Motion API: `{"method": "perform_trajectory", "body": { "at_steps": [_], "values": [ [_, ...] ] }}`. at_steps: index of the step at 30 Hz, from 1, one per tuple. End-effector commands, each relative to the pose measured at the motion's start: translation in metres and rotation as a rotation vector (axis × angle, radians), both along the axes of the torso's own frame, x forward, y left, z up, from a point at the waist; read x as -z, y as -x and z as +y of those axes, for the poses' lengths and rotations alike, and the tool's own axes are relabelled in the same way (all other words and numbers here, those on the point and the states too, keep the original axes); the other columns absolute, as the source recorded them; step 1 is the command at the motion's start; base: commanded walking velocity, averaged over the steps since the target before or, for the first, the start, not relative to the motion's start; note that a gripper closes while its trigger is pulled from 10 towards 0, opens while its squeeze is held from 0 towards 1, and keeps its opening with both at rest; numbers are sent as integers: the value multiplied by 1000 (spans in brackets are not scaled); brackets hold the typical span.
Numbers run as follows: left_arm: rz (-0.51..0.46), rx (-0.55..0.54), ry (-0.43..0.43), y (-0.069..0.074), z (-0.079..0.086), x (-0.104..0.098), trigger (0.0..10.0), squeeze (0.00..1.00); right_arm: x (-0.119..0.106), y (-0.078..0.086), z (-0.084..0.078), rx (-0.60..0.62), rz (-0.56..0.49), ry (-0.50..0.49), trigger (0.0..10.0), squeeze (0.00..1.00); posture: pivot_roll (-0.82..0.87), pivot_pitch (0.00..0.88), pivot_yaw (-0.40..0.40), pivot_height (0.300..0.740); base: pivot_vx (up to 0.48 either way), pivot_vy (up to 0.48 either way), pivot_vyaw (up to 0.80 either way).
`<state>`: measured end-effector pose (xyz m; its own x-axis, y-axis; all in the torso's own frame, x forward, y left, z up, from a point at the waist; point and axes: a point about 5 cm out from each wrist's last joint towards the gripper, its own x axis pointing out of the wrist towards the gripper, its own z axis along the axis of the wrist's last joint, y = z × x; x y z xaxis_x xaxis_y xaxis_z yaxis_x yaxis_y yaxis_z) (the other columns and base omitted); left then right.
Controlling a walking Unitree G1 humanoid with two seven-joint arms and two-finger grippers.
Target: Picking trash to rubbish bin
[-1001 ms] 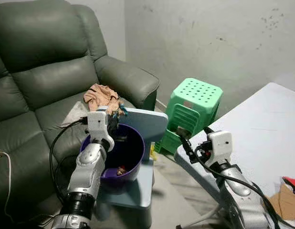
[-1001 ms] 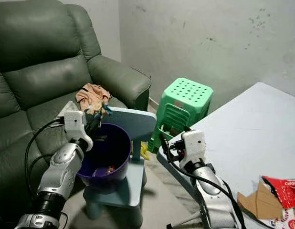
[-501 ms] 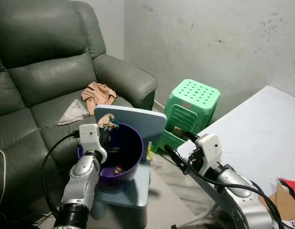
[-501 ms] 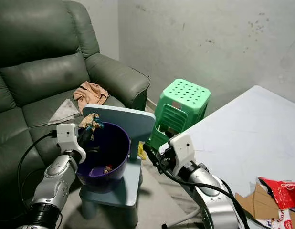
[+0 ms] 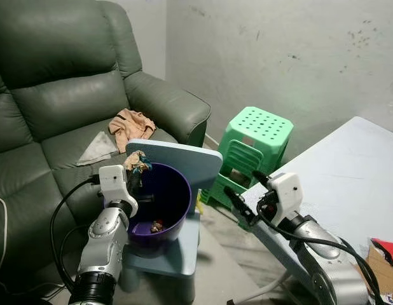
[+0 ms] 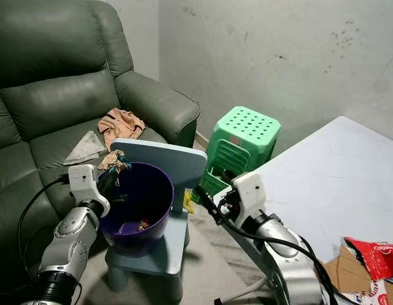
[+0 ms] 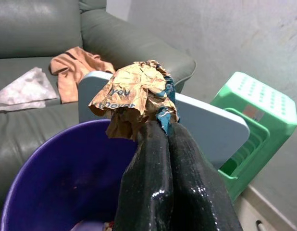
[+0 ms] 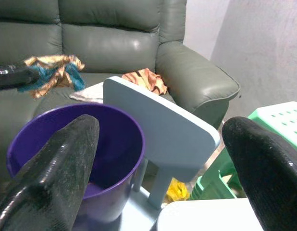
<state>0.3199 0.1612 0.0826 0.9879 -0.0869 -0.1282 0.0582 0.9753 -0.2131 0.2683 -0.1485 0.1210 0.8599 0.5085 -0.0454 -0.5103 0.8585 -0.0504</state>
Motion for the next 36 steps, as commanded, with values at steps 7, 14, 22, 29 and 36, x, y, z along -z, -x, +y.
{"method": "perform_trajectory", "body": {
  "at_steps": [7,14,22,29,36],
  "values": [
    [-26,5,10,-4,0,-7,10000,0,-4,-4,0,10,-11,-11,10000,0,10,0,-90,740,0,0,800],
    [-26,9,14,-5,-1,-9,10000,0,-3,-4,1,10,-11,-12,10000,0,13,0,-92,740,0,0,746],
    [-7,29,-1,-4,-3,-4,10000,0,-2,-4,1,14,-1,-26,10000,0,17,0,-95,740,0,0,52],
    [15,68,-4,-6,2,1,10000,0,-1,1,3,-23,9,1,10000,0,16,0,-101,740,0,0,0],
    [29,127,-19,-7,2,4,10000,0,-7,10,5,-41,4,1,10000,0,-5,0,-110,740,0,0,0]
  ]
}}
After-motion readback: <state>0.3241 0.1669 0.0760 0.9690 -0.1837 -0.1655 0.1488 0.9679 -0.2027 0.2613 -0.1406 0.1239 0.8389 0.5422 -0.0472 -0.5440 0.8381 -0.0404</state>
